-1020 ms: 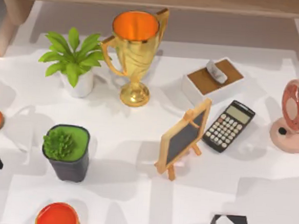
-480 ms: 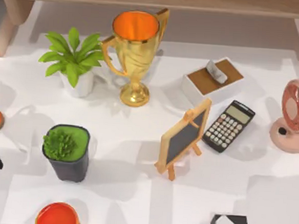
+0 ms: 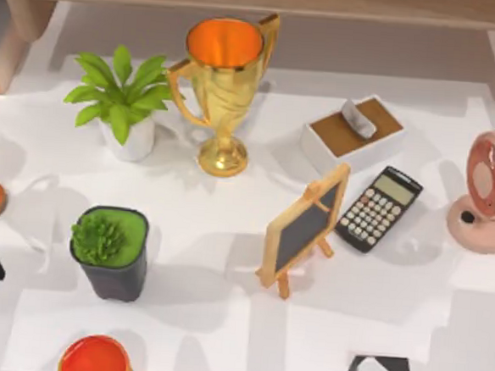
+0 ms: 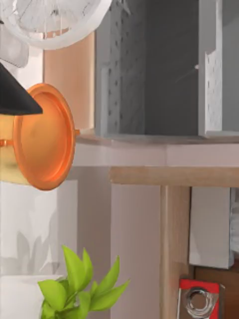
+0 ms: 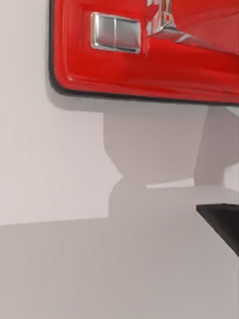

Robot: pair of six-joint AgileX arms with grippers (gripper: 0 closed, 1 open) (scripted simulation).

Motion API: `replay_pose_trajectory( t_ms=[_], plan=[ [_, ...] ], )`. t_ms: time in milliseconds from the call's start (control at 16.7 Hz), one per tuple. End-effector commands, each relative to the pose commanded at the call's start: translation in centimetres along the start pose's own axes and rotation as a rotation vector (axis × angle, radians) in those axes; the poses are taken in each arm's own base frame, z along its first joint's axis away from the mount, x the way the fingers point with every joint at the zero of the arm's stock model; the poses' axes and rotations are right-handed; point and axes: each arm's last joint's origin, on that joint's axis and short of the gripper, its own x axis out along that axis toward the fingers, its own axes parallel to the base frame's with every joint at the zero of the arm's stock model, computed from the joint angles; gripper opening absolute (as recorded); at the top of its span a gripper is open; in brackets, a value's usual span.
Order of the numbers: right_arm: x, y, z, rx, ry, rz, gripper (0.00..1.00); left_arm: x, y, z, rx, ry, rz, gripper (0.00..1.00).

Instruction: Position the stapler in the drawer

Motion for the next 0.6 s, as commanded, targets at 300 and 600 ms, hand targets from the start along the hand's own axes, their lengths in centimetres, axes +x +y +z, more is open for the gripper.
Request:
replay_pose_trajectory(
  t_ms=[300, 600],
  plan=[
    [0.0, 0.0, 0.0, 0.0, 0.0, 0.0, 0.85, 0.0, 0.0, 0.0, 0.0, 0.0, 0.0, 1.0],
    [0.0, 0.0, 0.0, 0.0, 0.0, 0.0, 0.47, 0.0, 0.0, 0.0, 0.0, 0.0, 0.0, 1.0]
  ],
)
